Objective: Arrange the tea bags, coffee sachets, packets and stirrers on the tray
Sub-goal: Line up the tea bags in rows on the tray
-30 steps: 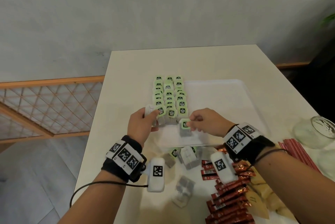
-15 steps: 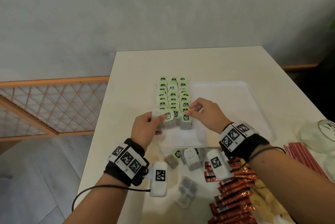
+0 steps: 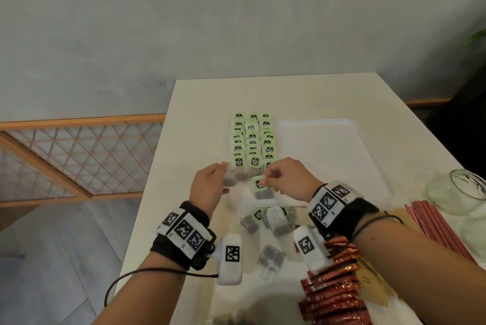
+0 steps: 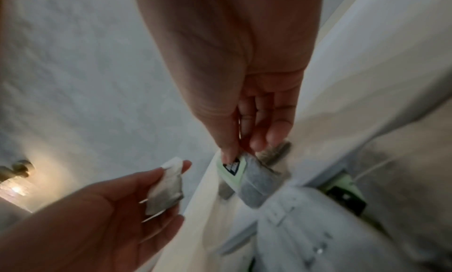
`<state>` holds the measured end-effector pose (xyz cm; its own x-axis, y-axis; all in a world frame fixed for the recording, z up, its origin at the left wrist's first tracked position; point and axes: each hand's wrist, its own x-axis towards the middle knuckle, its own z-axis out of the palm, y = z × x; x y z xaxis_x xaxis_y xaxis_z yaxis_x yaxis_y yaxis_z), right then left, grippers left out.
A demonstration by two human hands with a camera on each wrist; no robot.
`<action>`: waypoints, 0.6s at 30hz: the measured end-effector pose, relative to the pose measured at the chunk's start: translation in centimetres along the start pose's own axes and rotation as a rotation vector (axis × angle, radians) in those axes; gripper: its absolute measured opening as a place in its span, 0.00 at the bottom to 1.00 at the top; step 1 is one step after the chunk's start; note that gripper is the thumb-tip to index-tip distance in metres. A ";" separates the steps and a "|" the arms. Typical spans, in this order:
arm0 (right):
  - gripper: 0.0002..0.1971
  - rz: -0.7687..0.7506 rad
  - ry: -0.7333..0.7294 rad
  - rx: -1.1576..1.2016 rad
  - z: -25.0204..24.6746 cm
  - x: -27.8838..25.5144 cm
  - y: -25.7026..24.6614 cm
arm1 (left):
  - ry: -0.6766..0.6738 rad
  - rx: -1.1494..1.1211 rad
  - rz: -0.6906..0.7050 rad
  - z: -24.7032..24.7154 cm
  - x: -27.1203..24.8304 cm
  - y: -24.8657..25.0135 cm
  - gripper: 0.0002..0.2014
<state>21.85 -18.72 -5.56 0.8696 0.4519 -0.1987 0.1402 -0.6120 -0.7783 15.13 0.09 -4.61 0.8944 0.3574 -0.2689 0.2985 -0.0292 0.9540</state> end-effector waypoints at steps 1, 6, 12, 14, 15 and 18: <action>0.06 -0.007 0.042 -0.020 0.1 0.3 0.1 | 0.009 -0.006 -0.002 -0.4 -0.1 -0.1 0.14; 0.08 -0.019 0.181 -0.015 0.5 2.2 -0.3 | 0.004 -0.008 0.009 -1.7 -0.1 -0.5 0.10; 0.11 0.028 0.229 -0.073 0.4 3.6 0.0 | 0.012 -0.028 0.043 -2.3 1.2 -0.8 0.07; 0.15 0.037 0.237 -0.066 0.0 3.5 -0.4 | 0.011 -0.030 0.060 -2.1 1.7 -0.7 0.09; 0.18 0.032 0.248 -0.053 -0.2 3.2 -0.8 | 0.008 -0.030 0.076 -1.9 1.9 -0.6 0.09; 0.18 -0.013 0.254 0.051 -0.2 2.4 -2.0 | -0.053 -0.001 0.141 -1.2 2.1 0.0 0.08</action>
<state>23.78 -16.55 -4.32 0.9597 0.2784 -0.0379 0.1337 -0.5711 -0.8099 16.61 1.91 -5.04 0.9437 0.3004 -0.1383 0.1678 -0.0746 0.9830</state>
